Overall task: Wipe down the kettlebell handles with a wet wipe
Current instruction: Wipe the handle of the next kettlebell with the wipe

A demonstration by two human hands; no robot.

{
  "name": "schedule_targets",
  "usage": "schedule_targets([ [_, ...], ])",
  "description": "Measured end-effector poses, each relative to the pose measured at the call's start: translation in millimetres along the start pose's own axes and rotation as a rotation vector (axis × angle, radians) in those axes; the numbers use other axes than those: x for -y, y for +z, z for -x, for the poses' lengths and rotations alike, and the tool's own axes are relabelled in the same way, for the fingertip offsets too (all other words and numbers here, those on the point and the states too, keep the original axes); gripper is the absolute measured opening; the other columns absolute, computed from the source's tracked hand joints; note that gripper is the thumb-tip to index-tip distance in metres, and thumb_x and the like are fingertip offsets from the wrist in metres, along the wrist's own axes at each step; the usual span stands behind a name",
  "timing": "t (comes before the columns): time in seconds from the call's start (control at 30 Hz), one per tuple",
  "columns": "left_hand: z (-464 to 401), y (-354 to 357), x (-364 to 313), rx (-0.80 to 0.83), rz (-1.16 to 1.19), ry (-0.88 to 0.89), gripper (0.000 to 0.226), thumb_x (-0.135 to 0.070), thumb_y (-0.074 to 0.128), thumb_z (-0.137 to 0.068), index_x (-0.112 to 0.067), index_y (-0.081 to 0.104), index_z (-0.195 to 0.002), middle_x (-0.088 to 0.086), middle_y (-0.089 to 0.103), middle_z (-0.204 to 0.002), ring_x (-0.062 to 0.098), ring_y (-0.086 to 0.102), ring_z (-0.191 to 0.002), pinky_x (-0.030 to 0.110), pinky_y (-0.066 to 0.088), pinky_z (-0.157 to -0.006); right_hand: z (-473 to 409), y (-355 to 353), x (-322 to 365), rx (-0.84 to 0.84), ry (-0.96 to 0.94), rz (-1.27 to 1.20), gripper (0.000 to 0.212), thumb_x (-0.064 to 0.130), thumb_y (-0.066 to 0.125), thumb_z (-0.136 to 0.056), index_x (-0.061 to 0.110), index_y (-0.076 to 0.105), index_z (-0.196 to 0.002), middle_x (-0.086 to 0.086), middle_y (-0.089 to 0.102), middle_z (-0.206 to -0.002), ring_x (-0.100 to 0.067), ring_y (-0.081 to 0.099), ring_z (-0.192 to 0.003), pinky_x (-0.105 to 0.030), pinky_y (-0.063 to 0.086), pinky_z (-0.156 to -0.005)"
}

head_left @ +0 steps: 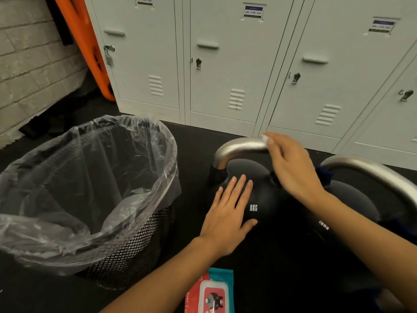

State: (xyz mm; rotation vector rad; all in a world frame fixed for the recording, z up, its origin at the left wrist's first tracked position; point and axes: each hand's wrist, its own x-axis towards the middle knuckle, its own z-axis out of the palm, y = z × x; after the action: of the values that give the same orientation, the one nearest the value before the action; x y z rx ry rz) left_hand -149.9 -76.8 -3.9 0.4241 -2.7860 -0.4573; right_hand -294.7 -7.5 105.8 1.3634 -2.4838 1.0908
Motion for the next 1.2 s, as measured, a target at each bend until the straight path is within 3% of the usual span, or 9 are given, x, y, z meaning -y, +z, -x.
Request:
schedule_targets([
  [0.13, 1, 0, 1, 0.003, -0.02, -0.001, 0.083, -0.049, 0.042, -0.097, -0.028, -0.021, -0.147, -0.008, -0.025, -0.156, 0.011, -0.025, -0.143, 0.033, -0.013, -0.115, -4, -2, -6, -0.062, 0.535, -0.331, 0.034, 0.04, 0.033, -0.104, 0.017, 0.059, -0.1, -0.004, 0.058, -0.094, -0.022, 0.05, -0.093, -0.033, 0.032, -0.083],
  [0.33, -2, 1, 0, 0.01, -0.027, -0.009, 0.082, -0.051, 0.041, -0.097, -0.029, -0.022, -0.146, -0.01, -0.027, -0.154, 0.011, -0.027, -0.142, 0.033, -0.017, -0.112, 5, 10, -11, -0.194, 1.07, -0.906, 0.035, 0.035, 0.041, -0.103, 0.017, 0.056, -0.129, -0.002, 0.056, -0.112, -0.015, 0.048, -0.104, -0.026, 0.031, -0.091],
  [0.43, -1, 3, 0, 0.004, -0.026, -0.013, 0.082, -0.051, 0.04, -0.097, -0.03, -0.022, -0.146, -0.009, -0.027, -0.154, 0.011, -0.029, -0.142, 0.032, -0.017, -0.112, -2, 12, -3, -0.218, 0.987, -0.793, 0.032, 0.038, 0.039, -0.102, 0.02, 0.059, -0.119, 0.002, 0.055, -0.093, -0.016, 0.05, -0.096, -0.028, 0.036, -0.084],
  [0.53, -1, 3, 0, 0.009, -0.016, -0.018, 0.083, -0.051, 0.041, -0.097, -0.03, -0.022, -0.146, -0.009, -0.027, -0.155, 0.011, -0.029, -0.141, 0.033, -0.016, -0.114, -5, 8, 15, -0.167, 0.576, -0.464, 0.034, 0.041, 0.036, -0.101, 0.025, 0.065, -0.108, 0.005, 0.057, -0.091, -0.015, 0.055, -0.095, -0.029, 0.042, -0.084],
  [0.67, -1, 2, 0, 0.027, -0.01, -0.019, 0.08, -0.052, 0.04, -0.097, -0.028, -0.016, -0.148, -0.005, -0.021, -0.157, 0.012, -0.025, -0.143, 0.038, -0.01, -0.119, 4, 19, 36, 0.031, -0.026, 0.056, 0.046, 0.04, 0.025, -0.106, 0.023, 0.056, -0.134, 0.003, 0.054, -0.138, -0.018, 0.035, -0.14, -0.041, 0.012, -0.119],
  [0.8, -1, 1, 2, 0.032, -0.024, -0.002, 0.073, -0.054, 0.038, -0.097, -0.022, 0.005, -0.154, 0.003, 0.0, -0.161, 0.014, -0.012, -0.147, 0.04, -0.004, -0.121, 21, 40, 39, 0.179, -0.328, 0.45, 0.062, 0.051, 0.009, -0.101, 0.025, 0.032, -0.152, 0.001, 0.026, -0.161, -0.017, 0.008, -0.151, -0.043, -0.007, -0.121],
  [1.0, -1, 1, 4, 0.01, -0.01, 0.016, 0.08, -0.051, 0.041, -0.097, -0.027, -0.014, -0.15, -0.006, -0.021, -0.158, 0.011, -0.026, -0.143, 0.035, -0.01, -0.118, 18, 29, 12, 0.019, -0.035, 0.259, 0.054, 0.049, 0.014, -0.104, 0.032, 0.016, -0.155, 0.005, 0.015, -0.164, -0.01, -0.001, -0.151, -0.041, -0.007, -0.12],
  [1.13, 0, 0, 2, 0.004, -0.019, 0.006, 0.082, -0.051, 0.041, -0.097, -0.028, -0.019, -0.148, -0.007, -0.025, -0.156, 0.01, -0.027, -0.142, 0.033, -0.013, -0.115, 21, 23, -4, -0.095, 0.288, -0.143, 0.049, 0.049, 0.018, -0.104, 0.031, 0.032, -0.148, 0.004, 0.034, -0.153, -0.013, 0.025, -0.144, -0.041, 0.008, -0.122],
  [1.2, 0, 0, 2, 0.005, -0.032, 0.004, 0.082, -0.051, 0.04, -0.097, -0.028, -0.02, -0.147, -0.007, -0.026, -0.155, 0.011, -0.028, -0.142, 0.032, -0.014, -0.115, 23, 19, -5, -0.107, 0.447, -0.324, 0.047, 0.049, 0.017, -0.105, 0.028, 0.039, -0.14, 0.001, 0.043, -0.141, -0.015, 0.041, -0.126, -0.032, 0.025, -0.107],
])
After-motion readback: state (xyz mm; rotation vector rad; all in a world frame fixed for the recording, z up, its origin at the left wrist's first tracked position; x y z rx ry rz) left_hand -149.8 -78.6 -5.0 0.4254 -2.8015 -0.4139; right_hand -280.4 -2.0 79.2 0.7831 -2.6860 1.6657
